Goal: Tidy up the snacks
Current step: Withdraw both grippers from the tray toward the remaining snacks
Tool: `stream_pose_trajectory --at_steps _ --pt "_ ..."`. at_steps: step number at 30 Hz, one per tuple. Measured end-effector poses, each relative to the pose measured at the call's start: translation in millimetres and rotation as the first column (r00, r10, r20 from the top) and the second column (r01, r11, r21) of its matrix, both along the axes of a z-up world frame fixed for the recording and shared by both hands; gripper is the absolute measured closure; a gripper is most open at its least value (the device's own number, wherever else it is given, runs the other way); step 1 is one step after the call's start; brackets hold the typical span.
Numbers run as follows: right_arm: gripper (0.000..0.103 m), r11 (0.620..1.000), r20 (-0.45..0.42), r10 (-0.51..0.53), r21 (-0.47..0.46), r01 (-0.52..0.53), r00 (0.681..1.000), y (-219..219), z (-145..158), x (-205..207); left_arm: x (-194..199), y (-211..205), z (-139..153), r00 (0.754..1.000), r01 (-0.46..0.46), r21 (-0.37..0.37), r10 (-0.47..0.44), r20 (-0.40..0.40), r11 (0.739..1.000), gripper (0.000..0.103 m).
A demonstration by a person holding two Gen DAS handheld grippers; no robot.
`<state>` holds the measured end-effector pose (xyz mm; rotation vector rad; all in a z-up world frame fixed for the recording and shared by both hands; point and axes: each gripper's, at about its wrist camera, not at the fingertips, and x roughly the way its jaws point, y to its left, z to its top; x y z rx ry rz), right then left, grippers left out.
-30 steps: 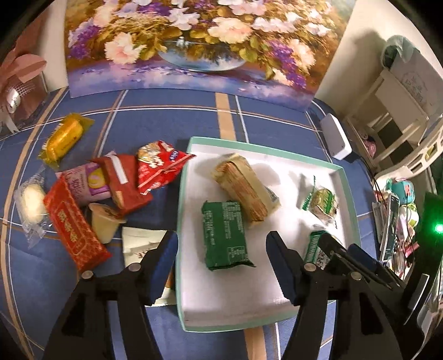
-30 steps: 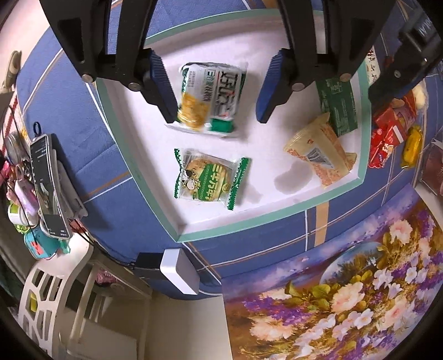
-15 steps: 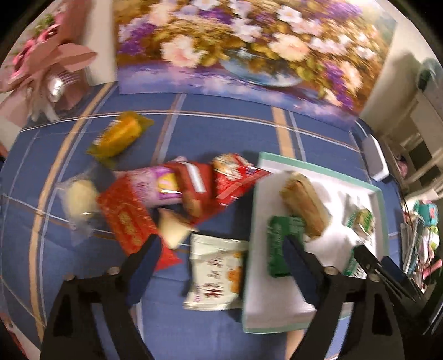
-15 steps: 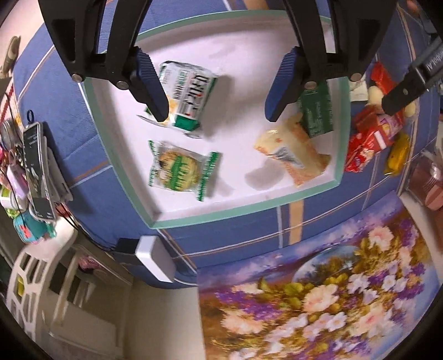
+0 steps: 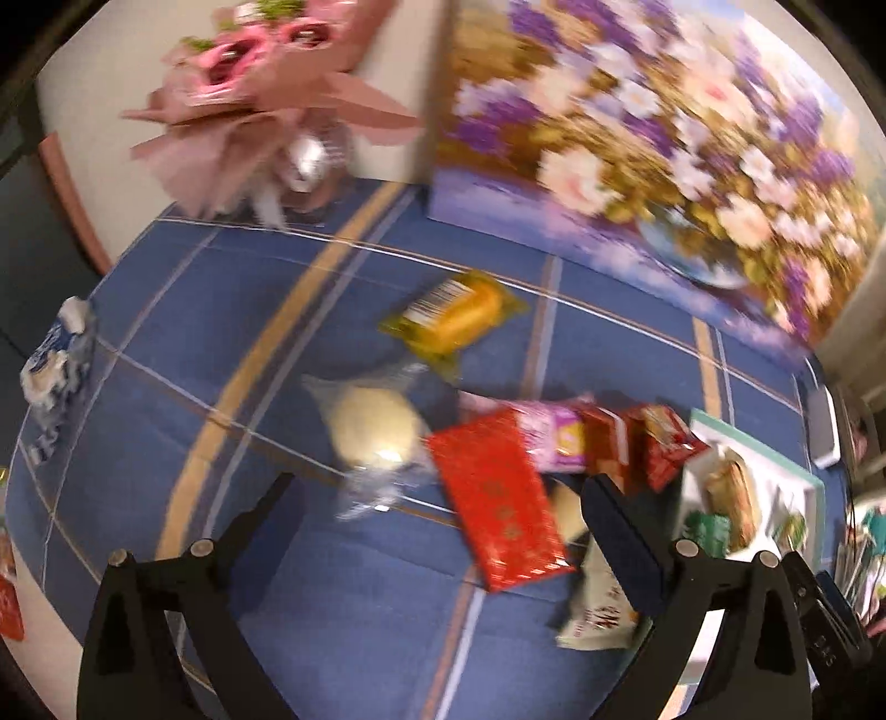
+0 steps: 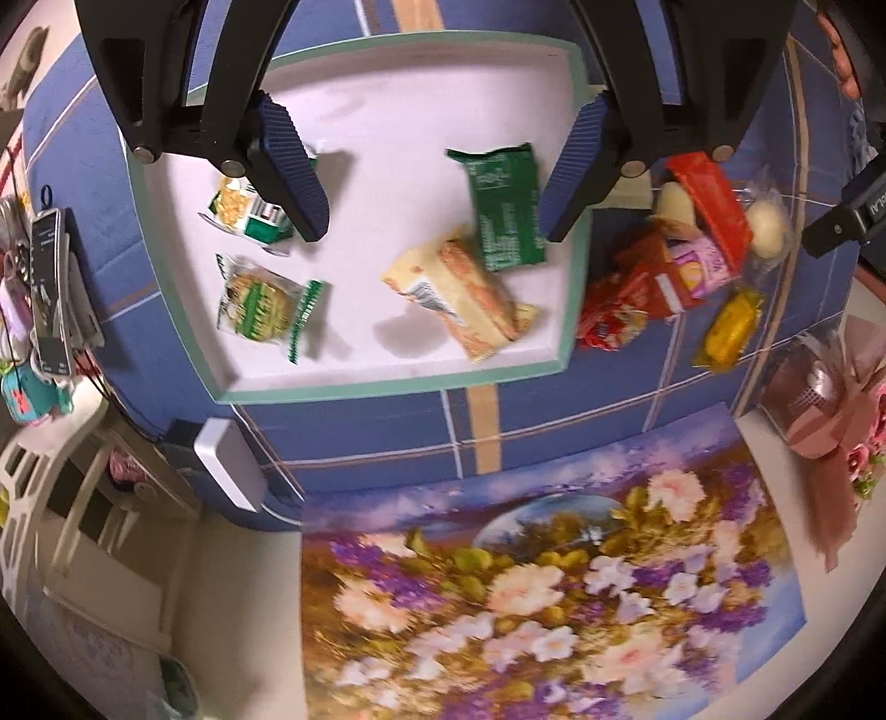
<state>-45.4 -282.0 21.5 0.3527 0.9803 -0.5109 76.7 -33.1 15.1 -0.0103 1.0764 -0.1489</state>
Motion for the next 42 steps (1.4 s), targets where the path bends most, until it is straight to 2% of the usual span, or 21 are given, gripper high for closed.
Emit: stream_pose_trajectory --at_steps 4,8,17,29,42 --pt "0.022 0.999 0.018 0.023 0.032 -0.024 1.000 14.3 8.9 12.1 7.1 23.9 1.4 0.999 -0.052 0.001 0.052 -0.001 0.999 0.004" --pt "0.022 0.998 -0.001 0.056 0.029 -0.056 0.998 34.6 14.1 29.9 12.1 43.9 0.5 0.995 -0.095 -0.003 0.095 -0.013 0.995 0.004" --pt "0.022 0.987 -0.035 0.142 0.086 -0.138 0.989 76.4 -0.2 62.9 20.5 66.9 -5.2 0.989 -0.141 -0.036 0.139 -0.048 0.989 0.004" --pt "0.021 0.972 -0.118 0.191 0.161 -0.171 0.974 100.0 -34.5 87.4 28.8 58.2 -25.6 0.985 -0.130 -0.045 0.124 -0.119 0.990 0.004" --pt "0.021 0.984 -0.209 0.134 0.146 -0.105 0.969 74.6 -48.3 94.6 41.8 12.8 -68.2 0.970 -0.077 -0.079 0.056 -0.238 0.994 0.004"
